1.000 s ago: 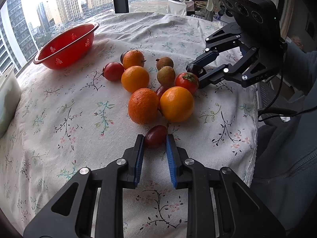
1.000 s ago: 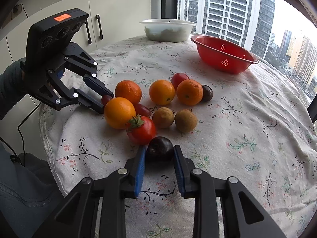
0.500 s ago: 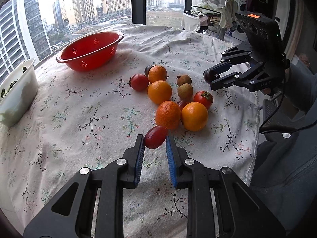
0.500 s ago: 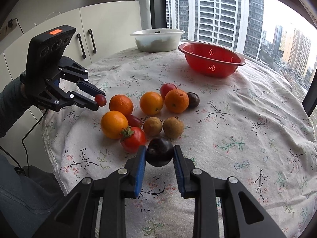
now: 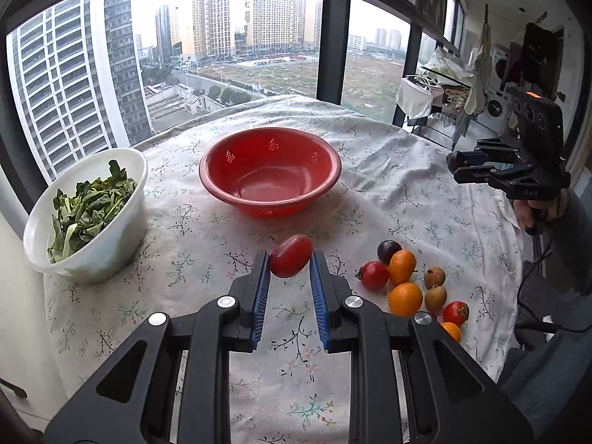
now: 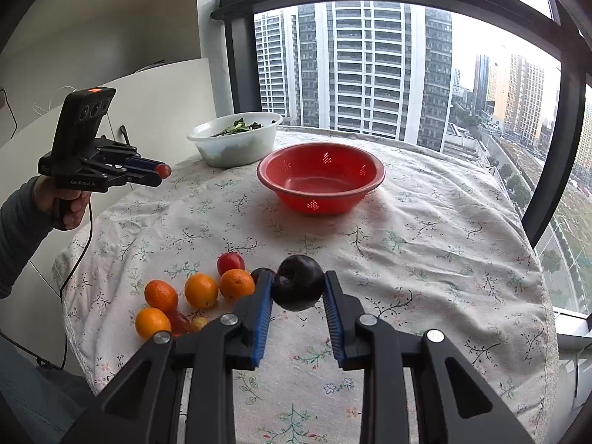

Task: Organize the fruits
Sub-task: 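Carry both fruits over the red colander and open both tools to drop them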

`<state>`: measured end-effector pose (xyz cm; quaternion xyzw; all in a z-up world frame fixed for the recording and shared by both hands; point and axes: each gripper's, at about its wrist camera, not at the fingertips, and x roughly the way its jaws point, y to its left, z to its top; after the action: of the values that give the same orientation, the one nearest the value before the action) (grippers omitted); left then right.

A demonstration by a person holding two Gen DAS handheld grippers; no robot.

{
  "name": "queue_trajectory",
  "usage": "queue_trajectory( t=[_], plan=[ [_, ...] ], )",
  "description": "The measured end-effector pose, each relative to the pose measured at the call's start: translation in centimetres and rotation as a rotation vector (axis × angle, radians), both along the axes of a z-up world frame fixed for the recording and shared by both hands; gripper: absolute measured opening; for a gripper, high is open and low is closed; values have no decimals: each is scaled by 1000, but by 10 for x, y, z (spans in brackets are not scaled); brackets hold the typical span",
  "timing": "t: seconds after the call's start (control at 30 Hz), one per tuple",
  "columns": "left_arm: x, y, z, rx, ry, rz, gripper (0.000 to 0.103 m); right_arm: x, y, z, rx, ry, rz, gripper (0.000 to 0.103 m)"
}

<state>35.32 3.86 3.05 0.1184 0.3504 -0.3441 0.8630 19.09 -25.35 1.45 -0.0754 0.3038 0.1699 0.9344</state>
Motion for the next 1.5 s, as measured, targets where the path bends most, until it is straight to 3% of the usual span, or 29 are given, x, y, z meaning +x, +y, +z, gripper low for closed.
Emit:
queue_trajectory(
  t=[0.17,0.33,0.53,0.7,1.0,1.5],
  plan=[
    [60,-26,17,10,-19,24,21,44,2,35,-26,-66,-8,30],
    [122,-60,6,48,28,27,21,104,18,51,-36,-40,26,30],
    [170,-99,-23,153,78,-11,21,173,36,24,-99,72,75,30],
    [192,-125,-47,255,105,-33,21,207,41,-2,-152,143,93,30],
    [209,-152,-69,326,109,-30,21,244,37,-26,-201,228,90,30],
    [194,-153,-81,323,100,-3,21,261,47,-48,-272,262,97,30]
  ],
)
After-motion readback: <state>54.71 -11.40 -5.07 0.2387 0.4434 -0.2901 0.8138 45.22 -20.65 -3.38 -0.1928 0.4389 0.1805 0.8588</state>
